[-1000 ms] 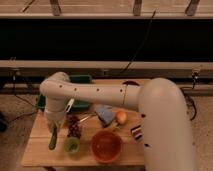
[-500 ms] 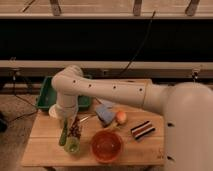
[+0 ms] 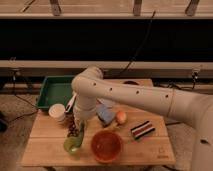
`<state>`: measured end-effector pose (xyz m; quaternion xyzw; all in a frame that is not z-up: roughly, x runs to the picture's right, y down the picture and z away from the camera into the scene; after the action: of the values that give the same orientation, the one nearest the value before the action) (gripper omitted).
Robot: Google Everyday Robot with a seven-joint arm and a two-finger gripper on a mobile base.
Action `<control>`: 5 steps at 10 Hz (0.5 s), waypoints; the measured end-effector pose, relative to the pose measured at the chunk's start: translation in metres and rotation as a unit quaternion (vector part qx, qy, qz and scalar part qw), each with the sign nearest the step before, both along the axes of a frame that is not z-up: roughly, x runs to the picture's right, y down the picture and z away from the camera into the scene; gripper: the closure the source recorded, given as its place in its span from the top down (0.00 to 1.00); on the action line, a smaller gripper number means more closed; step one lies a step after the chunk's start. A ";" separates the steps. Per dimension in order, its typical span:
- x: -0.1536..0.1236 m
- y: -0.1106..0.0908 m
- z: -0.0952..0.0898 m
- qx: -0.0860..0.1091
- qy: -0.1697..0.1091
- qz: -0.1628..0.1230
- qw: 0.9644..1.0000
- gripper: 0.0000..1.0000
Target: Place pepper in red bowl
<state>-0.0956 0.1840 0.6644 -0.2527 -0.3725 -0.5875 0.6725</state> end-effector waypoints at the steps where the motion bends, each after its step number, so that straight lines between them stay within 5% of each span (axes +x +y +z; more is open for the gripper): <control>1: 0.013 0.004 -0.002 0.000 0.011 0.008 1.000 0.00; 3: 0.044 0.014 -0.004 -0.002 0.037 0.027 0.999 0.01; 5: 0.063 0.024 -0.002 -0.004 0.059 0.043 0.997 0.18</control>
<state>-0.0325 0.2079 0.6623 -0.2729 -0.3450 -0.5409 0.7169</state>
